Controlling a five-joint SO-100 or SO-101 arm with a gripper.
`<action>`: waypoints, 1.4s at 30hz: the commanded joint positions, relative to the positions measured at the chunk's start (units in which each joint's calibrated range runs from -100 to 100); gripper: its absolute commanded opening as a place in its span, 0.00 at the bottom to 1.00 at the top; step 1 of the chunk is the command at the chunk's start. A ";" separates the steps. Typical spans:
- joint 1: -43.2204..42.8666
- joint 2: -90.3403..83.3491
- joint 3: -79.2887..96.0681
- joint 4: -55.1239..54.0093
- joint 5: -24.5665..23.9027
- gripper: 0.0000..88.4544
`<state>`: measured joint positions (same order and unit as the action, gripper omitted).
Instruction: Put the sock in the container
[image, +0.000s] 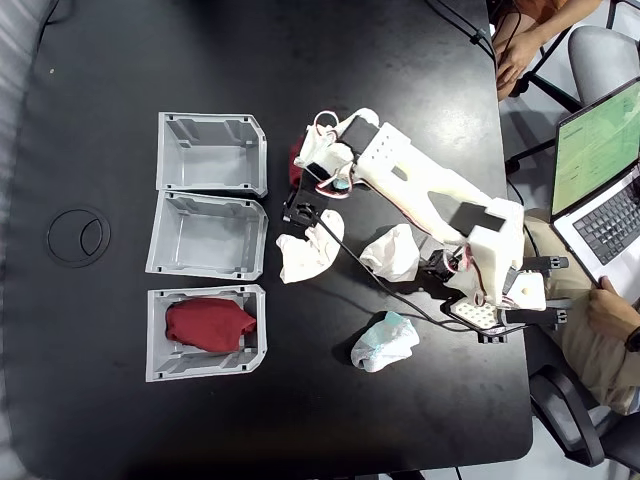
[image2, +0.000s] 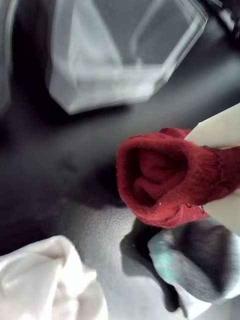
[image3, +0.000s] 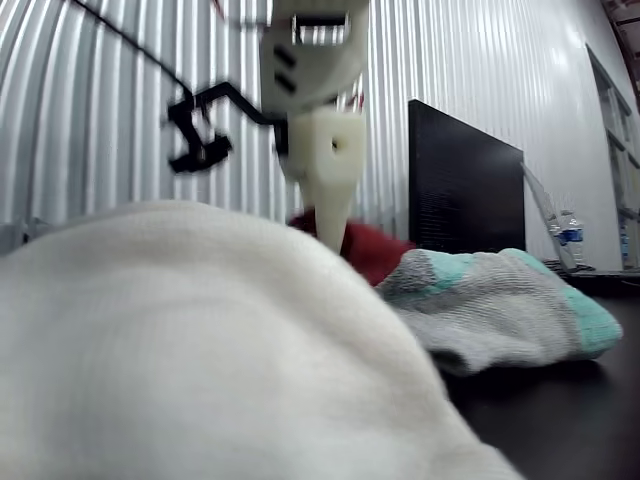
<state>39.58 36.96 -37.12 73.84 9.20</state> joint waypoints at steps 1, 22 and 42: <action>-4.75 -12.91 -1.66 4.72 0.04 0.02; -37.73 -33.32 -2.20 5.40 -0.42 0.02; -47.88 -12.49 -2.38 -21.84 -0.02 0.02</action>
<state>-6.67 24.15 -37.21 55.09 9.20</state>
